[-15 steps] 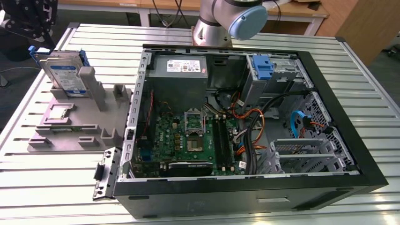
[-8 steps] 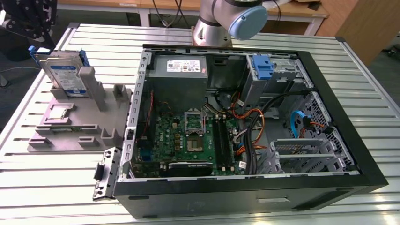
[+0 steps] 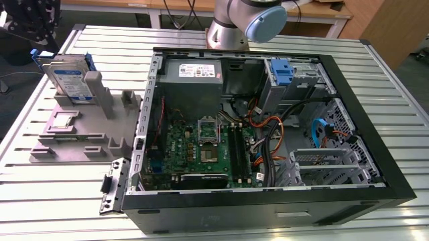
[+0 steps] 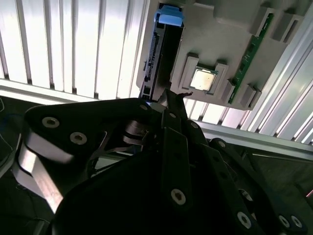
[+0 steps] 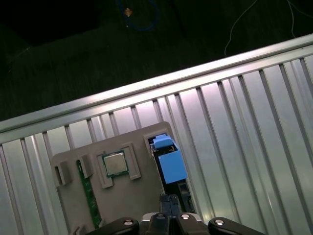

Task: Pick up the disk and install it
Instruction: 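Pick up the disk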

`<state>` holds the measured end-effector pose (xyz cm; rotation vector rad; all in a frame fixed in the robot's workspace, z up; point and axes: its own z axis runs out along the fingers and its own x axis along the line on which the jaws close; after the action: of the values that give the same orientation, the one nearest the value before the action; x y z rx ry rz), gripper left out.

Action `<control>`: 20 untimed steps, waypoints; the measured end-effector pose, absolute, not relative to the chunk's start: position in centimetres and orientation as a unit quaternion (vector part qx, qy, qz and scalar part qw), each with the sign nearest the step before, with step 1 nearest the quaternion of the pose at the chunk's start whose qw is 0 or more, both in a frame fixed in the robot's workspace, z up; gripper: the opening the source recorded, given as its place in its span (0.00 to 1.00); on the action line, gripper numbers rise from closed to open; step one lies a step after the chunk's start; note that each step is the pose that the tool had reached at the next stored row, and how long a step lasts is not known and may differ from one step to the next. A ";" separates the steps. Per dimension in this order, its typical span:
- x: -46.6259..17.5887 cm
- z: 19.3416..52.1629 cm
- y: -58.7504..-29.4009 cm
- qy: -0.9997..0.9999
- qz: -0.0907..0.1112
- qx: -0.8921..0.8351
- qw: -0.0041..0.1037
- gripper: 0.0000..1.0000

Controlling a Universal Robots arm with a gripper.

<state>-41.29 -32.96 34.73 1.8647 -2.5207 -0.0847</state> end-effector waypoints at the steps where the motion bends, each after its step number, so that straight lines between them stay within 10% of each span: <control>1: -41.3 34.7 -33.0 -0.802 -0.027 0.596 0.003 0.11; 20: -41.3 34.7 -33.0 -0.777 -0.027 0.629 0.004 0.11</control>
<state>-41.29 -32.96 34.73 1.9707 -2.4357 -0.0843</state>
